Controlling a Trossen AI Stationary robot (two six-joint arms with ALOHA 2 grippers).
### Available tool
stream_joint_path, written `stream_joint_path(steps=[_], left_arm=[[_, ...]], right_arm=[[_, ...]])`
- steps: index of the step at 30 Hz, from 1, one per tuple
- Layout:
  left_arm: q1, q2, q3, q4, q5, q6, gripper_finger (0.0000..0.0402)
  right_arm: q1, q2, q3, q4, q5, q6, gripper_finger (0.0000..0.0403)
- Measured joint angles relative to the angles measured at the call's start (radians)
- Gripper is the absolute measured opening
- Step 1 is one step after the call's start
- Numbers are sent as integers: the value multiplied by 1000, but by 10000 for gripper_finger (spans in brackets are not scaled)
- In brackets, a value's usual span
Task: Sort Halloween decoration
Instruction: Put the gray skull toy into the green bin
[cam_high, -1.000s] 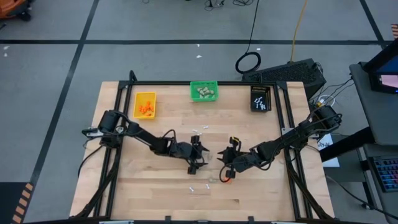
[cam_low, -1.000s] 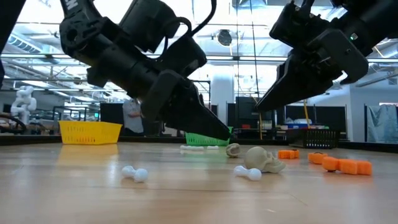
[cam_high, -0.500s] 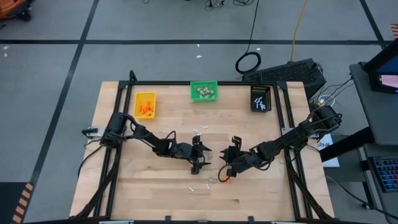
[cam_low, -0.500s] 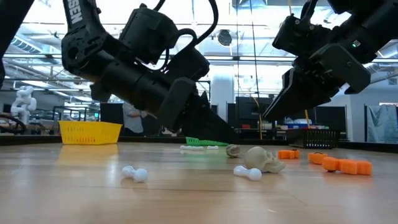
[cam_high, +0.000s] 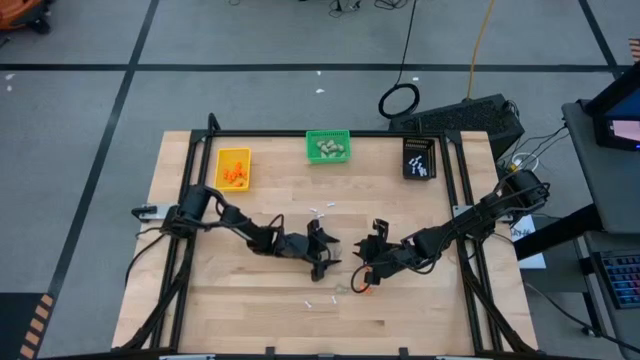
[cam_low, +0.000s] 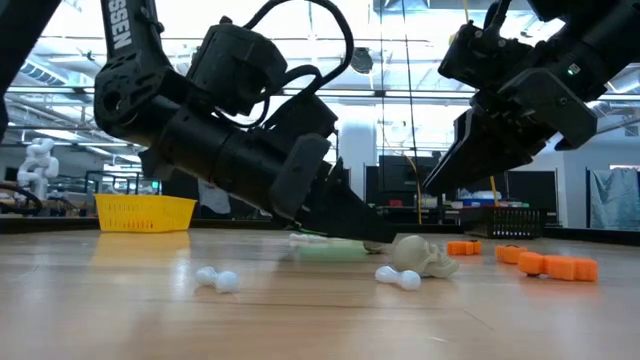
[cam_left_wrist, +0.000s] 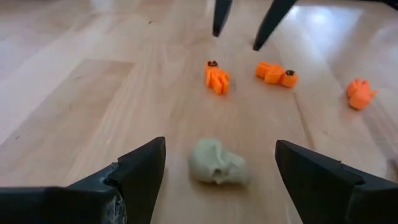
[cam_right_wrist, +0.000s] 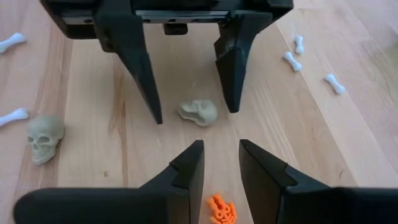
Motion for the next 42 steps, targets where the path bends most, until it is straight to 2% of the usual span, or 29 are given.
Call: stream_joint_path(steps=[19, 35, 42], left_arm=[[1, 36, 24, -9, -22, 13, 273], [2, 69, 63, -32, -15, 37, 145], [1, 67, 64, -46, -7, 44, 114]], right_arm=[[0, 0, 0, 1, 0, 2, 86], [1, 0, 0, -6, 0, 3, 86], [1, 0, 0, -6, 0, 3, 86]])
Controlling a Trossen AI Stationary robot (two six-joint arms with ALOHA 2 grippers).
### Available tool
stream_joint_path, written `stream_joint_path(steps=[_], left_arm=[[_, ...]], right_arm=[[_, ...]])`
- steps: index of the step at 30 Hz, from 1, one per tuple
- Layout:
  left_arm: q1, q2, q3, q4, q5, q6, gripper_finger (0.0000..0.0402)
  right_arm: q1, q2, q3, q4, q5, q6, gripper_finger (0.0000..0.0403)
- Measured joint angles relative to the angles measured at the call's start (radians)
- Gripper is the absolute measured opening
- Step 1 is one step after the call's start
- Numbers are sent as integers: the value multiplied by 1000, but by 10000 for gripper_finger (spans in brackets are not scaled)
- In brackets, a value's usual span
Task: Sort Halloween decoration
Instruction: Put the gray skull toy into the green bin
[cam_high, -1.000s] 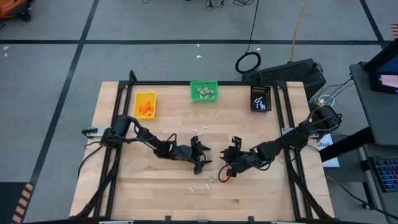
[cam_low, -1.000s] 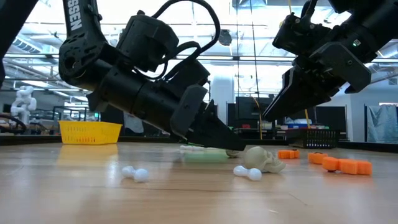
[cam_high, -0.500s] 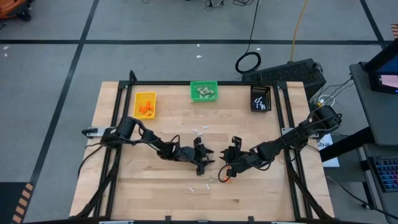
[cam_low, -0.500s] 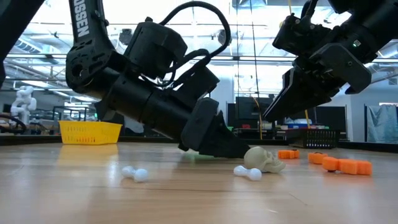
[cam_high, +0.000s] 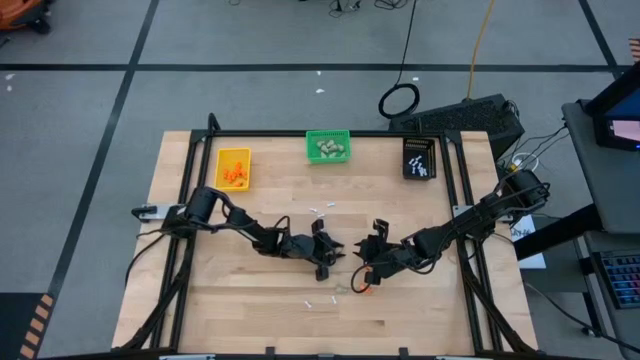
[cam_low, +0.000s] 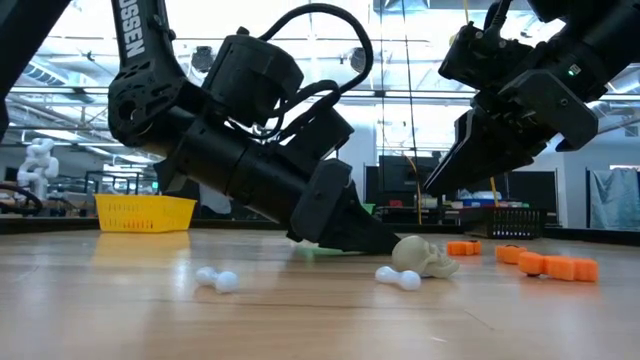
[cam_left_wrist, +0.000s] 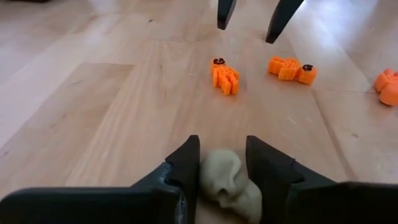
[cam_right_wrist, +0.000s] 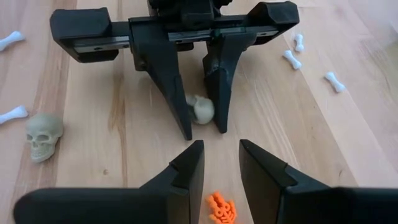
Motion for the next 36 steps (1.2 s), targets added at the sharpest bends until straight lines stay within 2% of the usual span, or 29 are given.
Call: stream_joint_path(steps=[10, 24, 36], left_arm=[[-1, -48, -5, -65, 37, 46, 111], [-12, -182, -5, -302, 55, 132, 111], [-12, -200, -4, -340, 53, 125, 111]], right_arm=[[3, 0, 0, 0, 0, 0, 86], [3, 0, 0, 0, -1, 0, 86], [3, 0, 0, 1, -1, 0, 86]])
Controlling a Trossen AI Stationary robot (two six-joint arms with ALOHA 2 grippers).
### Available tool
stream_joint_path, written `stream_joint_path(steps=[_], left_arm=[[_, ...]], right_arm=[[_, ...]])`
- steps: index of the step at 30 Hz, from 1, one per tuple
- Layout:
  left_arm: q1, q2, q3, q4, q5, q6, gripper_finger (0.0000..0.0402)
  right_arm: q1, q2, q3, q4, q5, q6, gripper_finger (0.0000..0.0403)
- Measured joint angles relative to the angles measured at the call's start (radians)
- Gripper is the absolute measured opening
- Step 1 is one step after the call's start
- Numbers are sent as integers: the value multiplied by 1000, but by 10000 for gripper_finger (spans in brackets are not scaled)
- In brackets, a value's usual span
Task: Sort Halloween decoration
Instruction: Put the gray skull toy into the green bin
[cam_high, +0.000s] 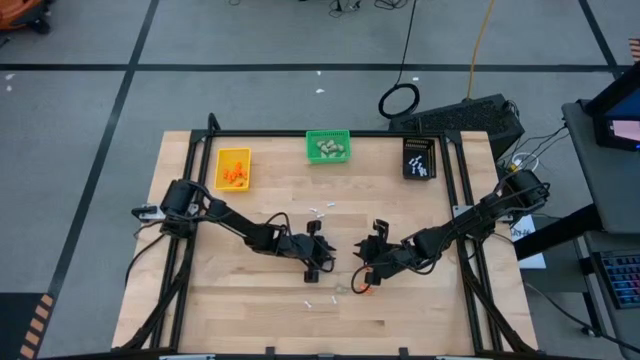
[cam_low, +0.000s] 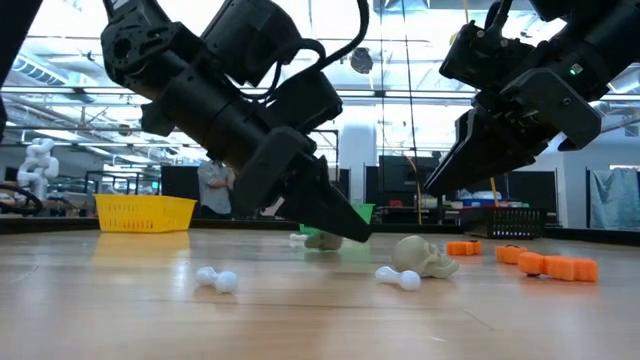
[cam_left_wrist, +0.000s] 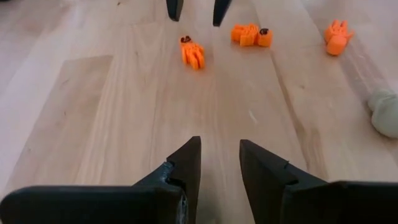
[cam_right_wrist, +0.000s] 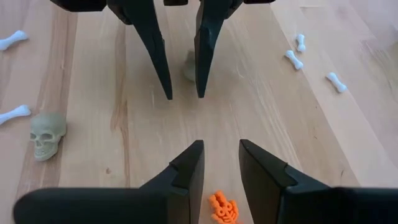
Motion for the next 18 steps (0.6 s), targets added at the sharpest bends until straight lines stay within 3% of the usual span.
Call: stream_joint_path(steps=[7, 13, 18], left_arm=[[-2, -23, 0, -33, -27, 6, 111], [-28, -160, -7, -237, -117, 6, 112], [-37, -241, -108, -206, -100, 3, 112]], right_arm=[[0, 0, 0, 0, 0, 0, 86], [0, 0, 0, -1, -3, 3, 86], [0, 0, 0, 0, -4, 7, 86]])
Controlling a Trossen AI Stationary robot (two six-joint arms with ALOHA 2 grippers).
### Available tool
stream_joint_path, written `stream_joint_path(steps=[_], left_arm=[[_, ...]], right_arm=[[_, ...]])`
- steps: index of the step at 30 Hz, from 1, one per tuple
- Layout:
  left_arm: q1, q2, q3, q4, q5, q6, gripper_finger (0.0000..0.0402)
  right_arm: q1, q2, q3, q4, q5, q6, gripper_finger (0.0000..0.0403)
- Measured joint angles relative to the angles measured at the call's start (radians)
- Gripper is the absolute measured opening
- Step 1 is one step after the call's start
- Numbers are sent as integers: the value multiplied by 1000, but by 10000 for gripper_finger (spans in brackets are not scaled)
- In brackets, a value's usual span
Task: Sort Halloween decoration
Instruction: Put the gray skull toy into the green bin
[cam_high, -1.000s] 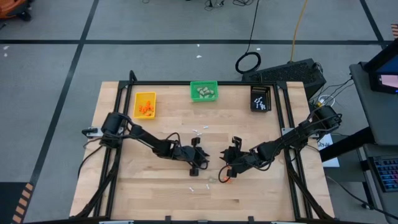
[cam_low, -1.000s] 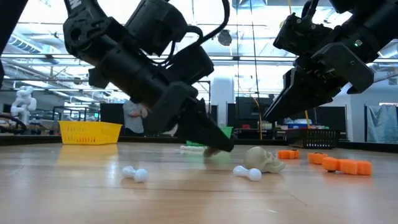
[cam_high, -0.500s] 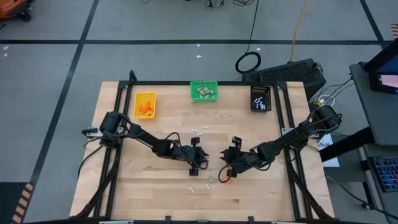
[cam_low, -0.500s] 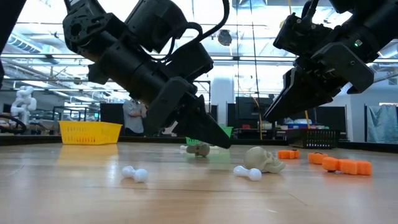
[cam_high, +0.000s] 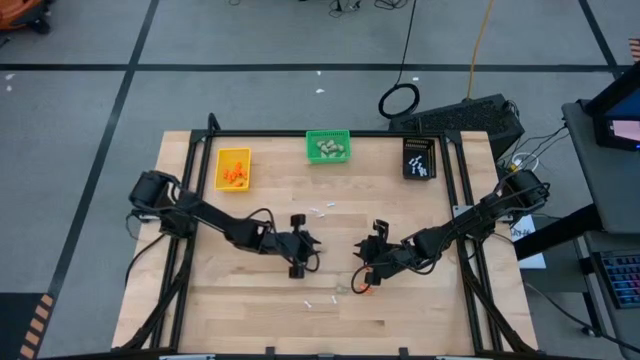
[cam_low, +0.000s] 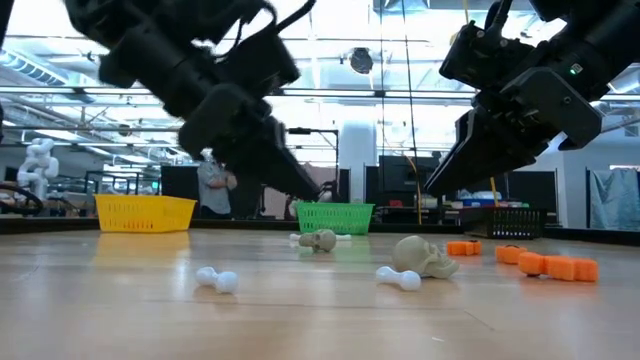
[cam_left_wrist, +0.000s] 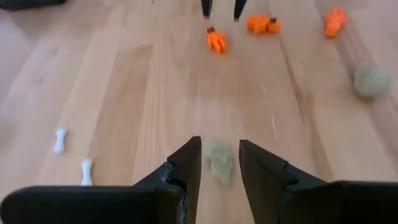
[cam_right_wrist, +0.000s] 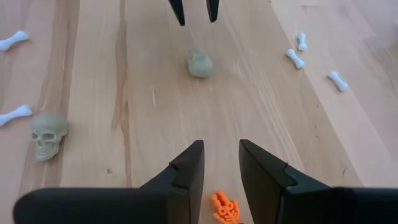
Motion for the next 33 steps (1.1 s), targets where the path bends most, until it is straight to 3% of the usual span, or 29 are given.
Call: stream_joint_path(steps=[8, 16, 19, 33], left_arm=[[-23, 14, -129, 239, 11, -6, 133], [-24, 16, -139, 271, -40, -79, 276], [-24, 23, -139, 287, -66, -105, 312], [-17, 163, -115, 395, -79, -138, 320]], right_arm=[[0, 0, 0, 8, 0, -1, 86], [0, 0, 0, 14, 0, -2, 86], [0, 0, 0, 13, 0, -3, 86], [0, 0, 0, 15, 1, -3, 86]])
